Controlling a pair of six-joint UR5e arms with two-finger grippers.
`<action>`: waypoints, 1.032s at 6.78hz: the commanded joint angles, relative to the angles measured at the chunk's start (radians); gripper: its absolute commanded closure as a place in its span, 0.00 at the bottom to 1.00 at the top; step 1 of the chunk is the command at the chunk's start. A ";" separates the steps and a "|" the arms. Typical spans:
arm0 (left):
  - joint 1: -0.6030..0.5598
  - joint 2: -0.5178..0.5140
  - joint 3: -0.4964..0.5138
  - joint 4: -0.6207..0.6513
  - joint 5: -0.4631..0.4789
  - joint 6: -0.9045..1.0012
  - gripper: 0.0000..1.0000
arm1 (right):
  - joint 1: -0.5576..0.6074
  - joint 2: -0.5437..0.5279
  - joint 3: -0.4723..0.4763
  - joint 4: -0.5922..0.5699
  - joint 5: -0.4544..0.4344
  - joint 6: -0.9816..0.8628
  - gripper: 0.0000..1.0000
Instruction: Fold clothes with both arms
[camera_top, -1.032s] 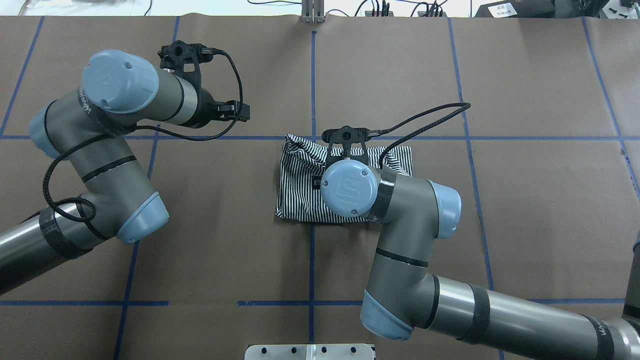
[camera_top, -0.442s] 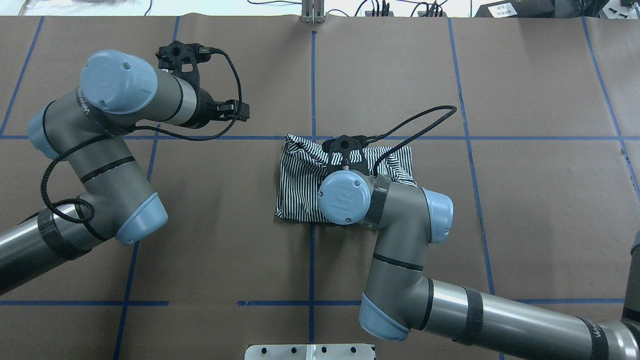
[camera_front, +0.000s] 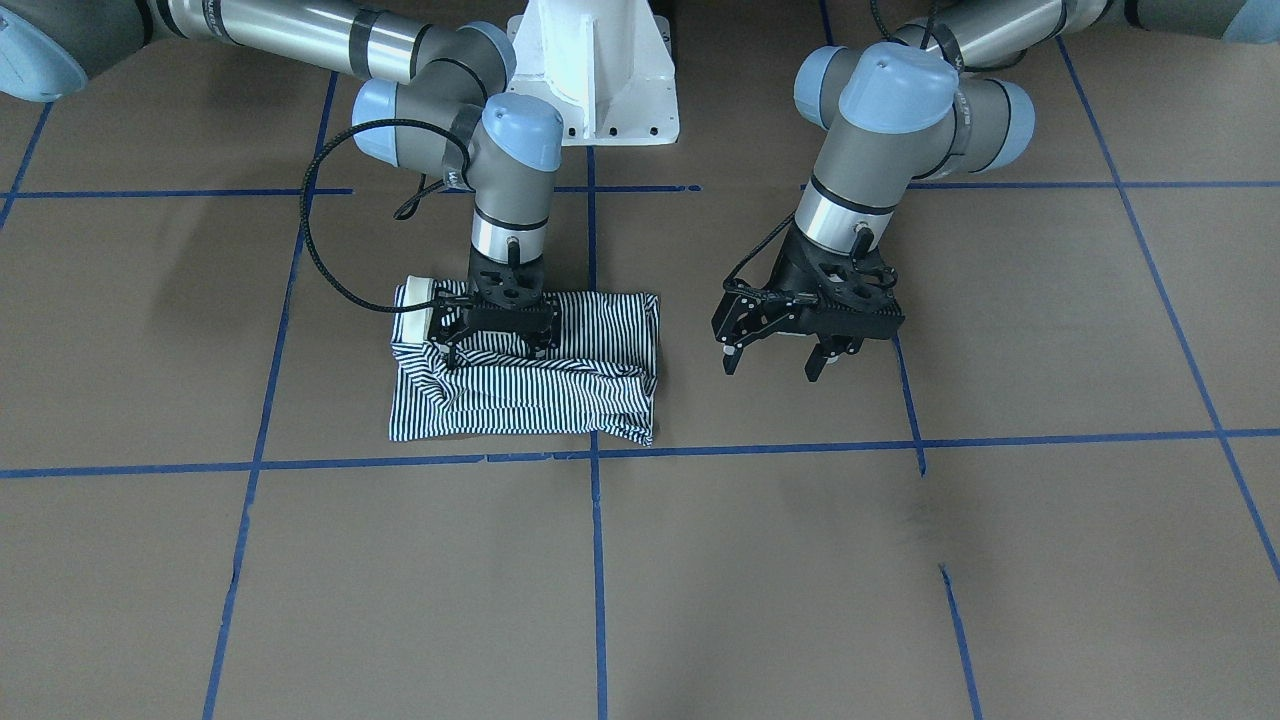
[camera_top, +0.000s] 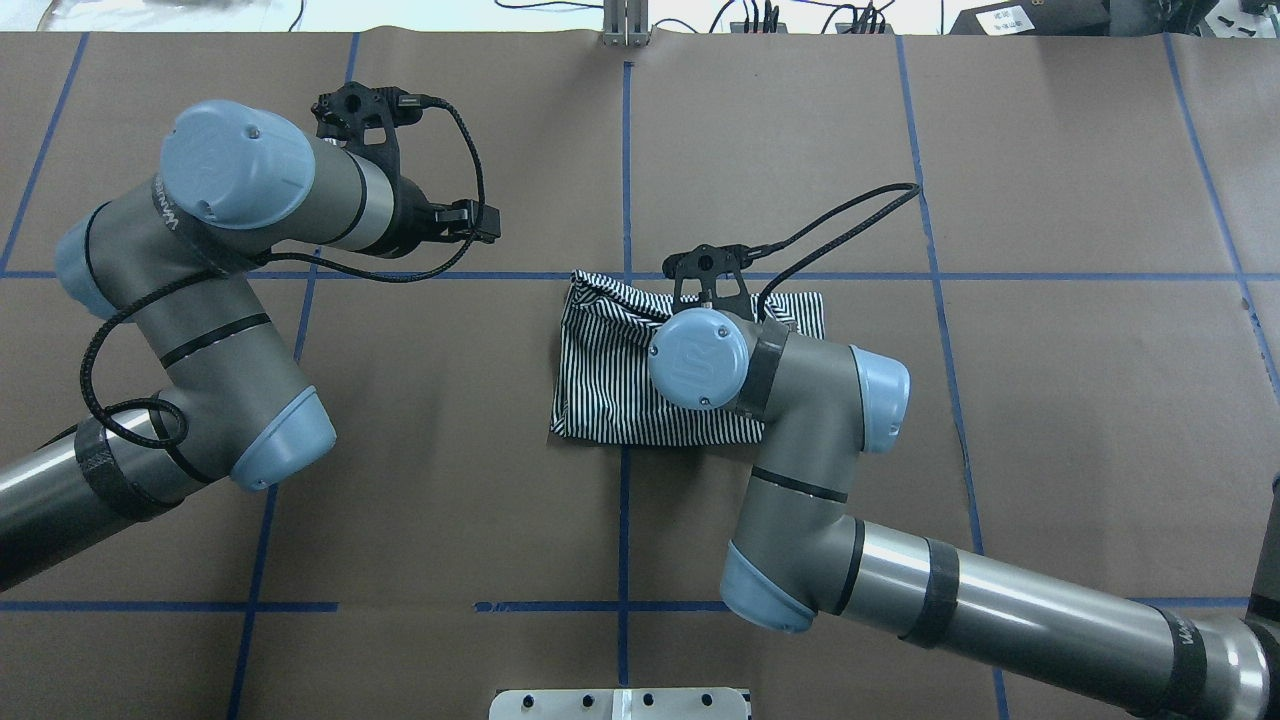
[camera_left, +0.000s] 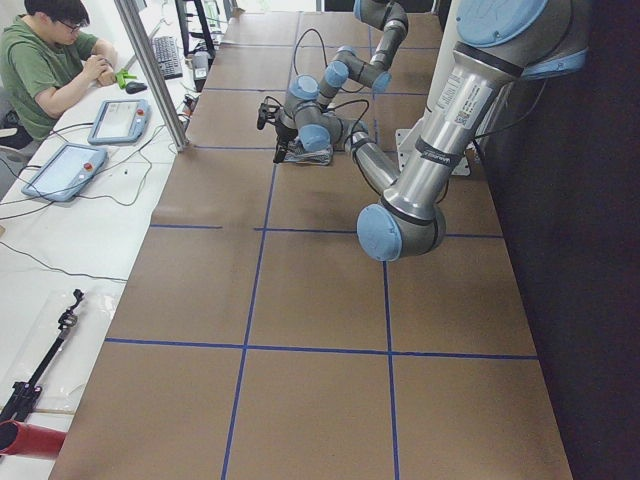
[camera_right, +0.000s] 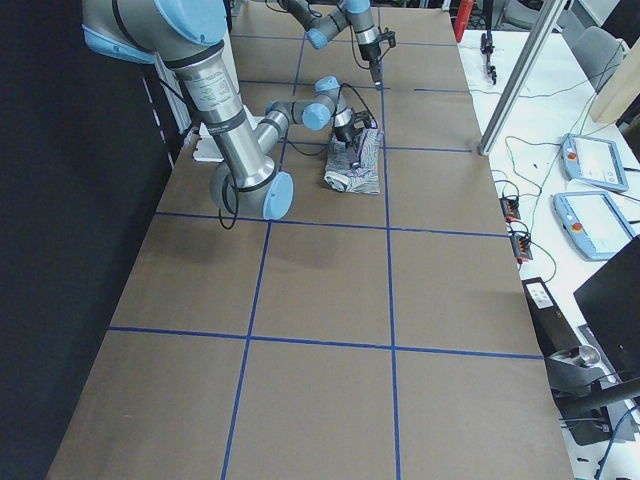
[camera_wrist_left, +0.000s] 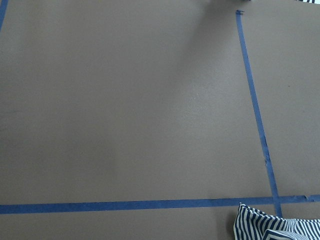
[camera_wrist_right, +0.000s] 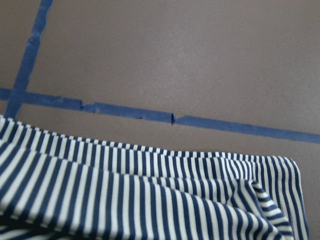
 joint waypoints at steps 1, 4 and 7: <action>0.001 0.000 -0.004 0.000 0.000 0.000 0.00 | 0.096 0.107 -0.165 0.004 0.004 -0.051 0.00; 0.008 0.001 -0.002 0.002 0.000 -0.003 0.00 | 0.225 0.155 -0.269 0.064 0.083 -0.143 0.00; 0.016 -0.012 0.008 0.015 0.000 -0.005 0.00 | 0.294 0.149 -0.197 0.105 0.308 -0.154 0.00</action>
